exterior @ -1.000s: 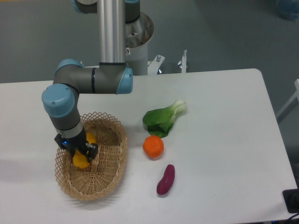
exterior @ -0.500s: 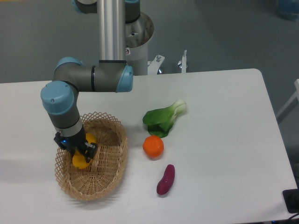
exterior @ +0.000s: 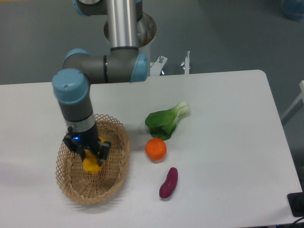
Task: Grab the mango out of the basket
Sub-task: 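Lift the mango out of the basket and carry it above the bok choy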
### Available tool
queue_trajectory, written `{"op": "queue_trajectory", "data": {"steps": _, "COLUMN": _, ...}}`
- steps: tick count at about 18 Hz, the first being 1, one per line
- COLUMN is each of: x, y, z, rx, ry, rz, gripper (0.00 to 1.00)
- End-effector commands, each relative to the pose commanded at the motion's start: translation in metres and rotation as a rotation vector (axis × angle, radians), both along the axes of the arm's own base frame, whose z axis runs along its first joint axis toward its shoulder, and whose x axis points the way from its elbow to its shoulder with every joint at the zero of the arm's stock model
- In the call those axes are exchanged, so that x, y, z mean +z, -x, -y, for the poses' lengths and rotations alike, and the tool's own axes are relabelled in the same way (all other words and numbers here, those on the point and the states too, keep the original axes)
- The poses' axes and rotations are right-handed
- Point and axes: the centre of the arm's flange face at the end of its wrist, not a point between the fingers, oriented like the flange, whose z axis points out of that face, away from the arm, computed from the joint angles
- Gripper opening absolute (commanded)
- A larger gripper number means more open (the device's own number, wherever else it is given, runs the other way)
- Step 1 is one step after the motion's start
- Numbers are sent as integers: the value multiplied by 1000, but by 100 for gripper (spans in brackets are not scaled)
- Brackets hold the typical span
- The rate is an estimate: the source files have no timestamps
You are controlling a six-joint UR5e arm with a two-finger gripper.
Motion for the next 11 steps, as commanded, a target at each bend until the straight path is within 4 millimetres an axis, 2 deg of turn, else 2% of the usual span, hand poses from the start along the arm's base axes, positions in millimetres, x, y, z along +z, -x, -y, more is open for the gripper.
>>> {"op": "queue_trajectory", "data": {"steps": 5, "x": 25, "y": 59, "z": 37, "rx": -61, "ry": 27, "rz": -1, "gripper": 48}}
{"op": "queue_trajectory", "data": {"steps": 11, "x": 47, "y": 139, "z": 103, "rx": -175, "ry": 59, "rz": 0, "gripper": 48}}
